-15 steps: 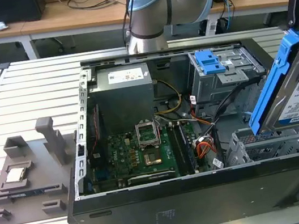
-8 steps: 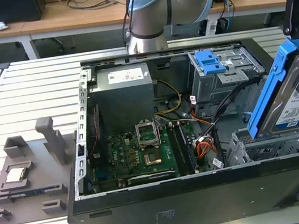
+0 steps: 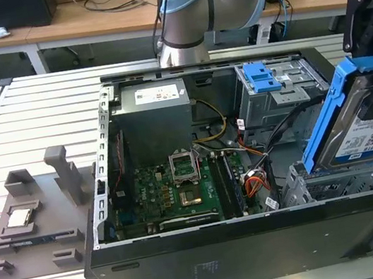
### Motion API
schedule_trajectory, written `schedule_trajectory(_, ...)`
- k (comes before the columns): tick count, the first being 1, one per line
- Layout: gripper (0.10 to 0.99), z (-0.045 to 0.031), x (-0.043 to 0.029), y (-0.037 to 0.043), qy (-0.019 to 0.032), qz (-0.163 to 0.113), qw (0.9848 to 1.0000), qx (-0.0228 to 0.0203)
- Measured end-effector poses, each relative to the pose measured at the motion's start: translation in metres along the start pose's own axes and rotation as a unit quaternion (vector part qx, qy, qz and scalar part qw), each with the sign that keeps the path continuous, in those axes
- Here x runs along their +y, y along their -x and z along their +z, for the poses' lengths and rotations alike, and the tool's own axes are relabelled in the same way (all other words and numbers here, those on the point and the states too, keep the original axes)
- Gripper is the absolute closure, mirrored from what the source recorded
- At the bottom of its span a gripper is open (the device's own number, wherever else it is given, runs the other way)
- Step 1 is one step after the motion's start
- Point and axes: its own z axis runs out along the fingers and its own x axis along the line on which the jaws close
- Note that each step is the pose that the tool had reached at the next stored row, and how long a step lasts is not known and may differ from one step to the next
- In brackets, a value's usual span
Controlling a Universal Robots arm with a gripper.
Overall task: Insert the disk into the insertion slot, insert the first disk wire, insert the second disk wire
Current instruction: 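Insert the disk into the insertion slot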
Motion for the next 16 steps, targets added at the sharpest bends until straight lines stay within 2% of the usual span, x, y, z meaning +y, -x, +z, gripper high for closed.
schedule_trajectory(4, 0.725, 0.0038, 0.0, 0.0014, 0.0, -0.001, 1.0, 0.0001)
schedule_trajectory(9, 0.725, 0.011, -0.0001, 0.0073, 0.0, -0.001, 1.0, 0.0001)
schedule_trajectory(16, 0.725, 0.0203, -0.0004, 0.0078, 0.0, -0.001, 1.0, 0.0001)
